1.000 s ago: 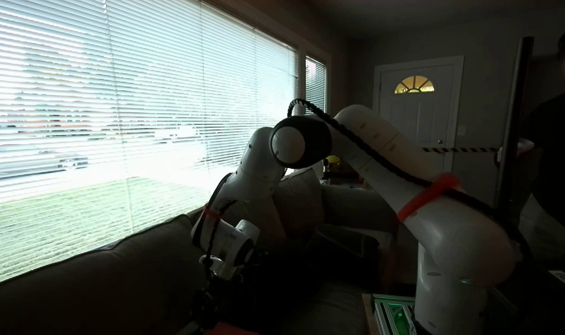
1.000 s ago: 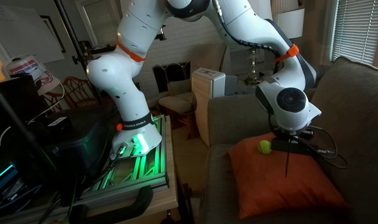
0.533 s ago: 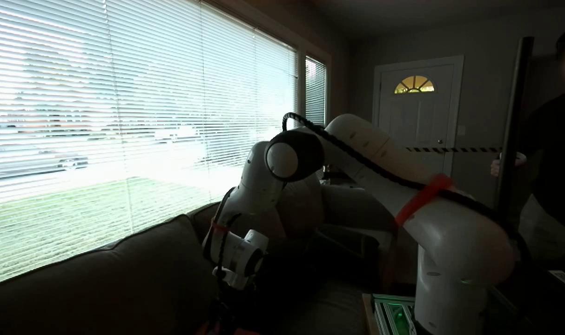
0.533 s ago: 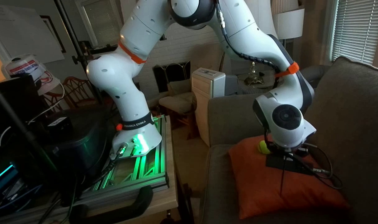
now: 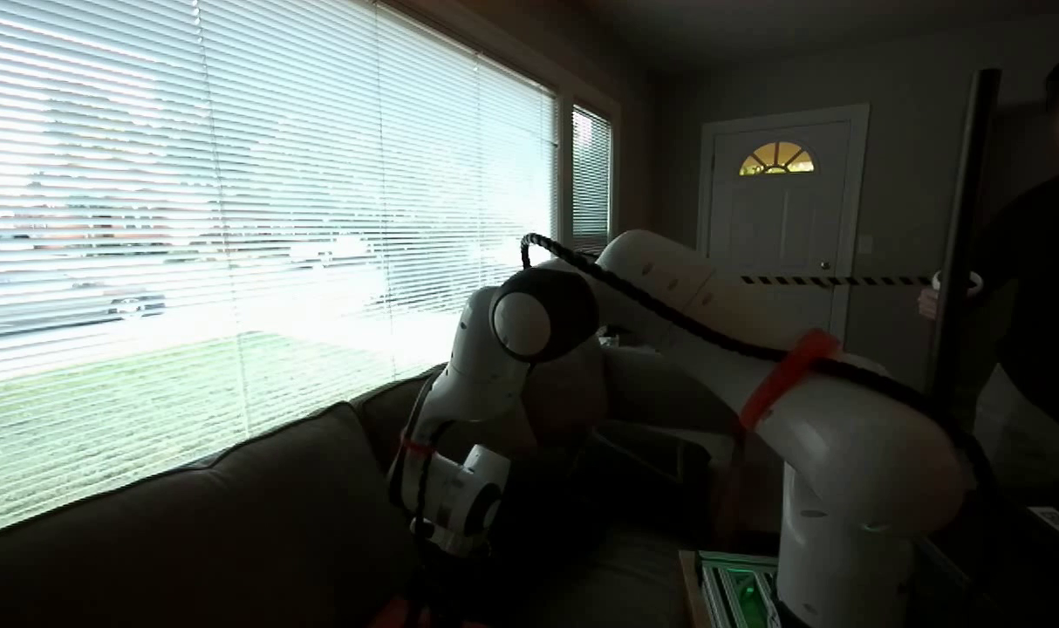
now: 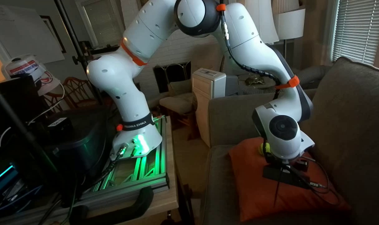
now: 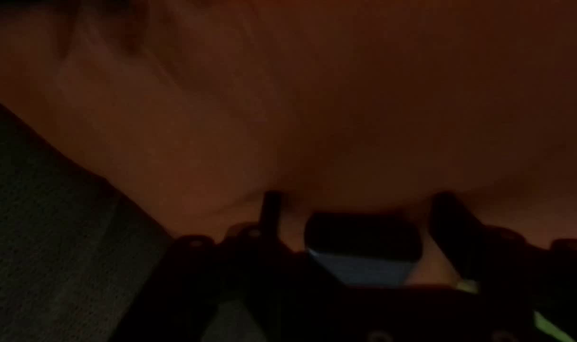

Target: Move the remote on the arm rest to the orange cushion

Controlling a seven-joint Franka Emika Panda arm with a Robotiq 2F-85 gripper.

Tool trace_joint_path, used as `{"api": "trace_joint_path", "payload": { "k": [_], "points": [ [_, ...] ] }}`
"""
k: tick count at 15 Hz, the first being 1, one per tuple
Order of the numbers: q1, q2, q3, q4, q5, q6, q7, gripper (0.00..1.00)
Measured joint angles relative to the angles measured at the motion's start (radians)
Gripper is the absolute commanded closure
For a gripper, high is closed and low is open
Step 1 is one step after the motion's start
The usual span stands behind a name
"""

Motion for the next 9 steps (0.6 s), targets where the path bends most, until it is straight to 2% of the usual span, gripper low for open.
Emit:
{"api": "trace_joint_path", "payload": {
  "k": [3,6,9],
  "points": [
    [0.021,-0.002,-0.030,0.000,-0.031,0.040,0.070,0.00],
    [0.067,-0.032,-0.090,-0.003,-0.176,0.060,0.233,0.00],
    [0.187,-0.085,-0.241,-0.047,-0.365,-0.021,0.445,0.00]
  ]
}}
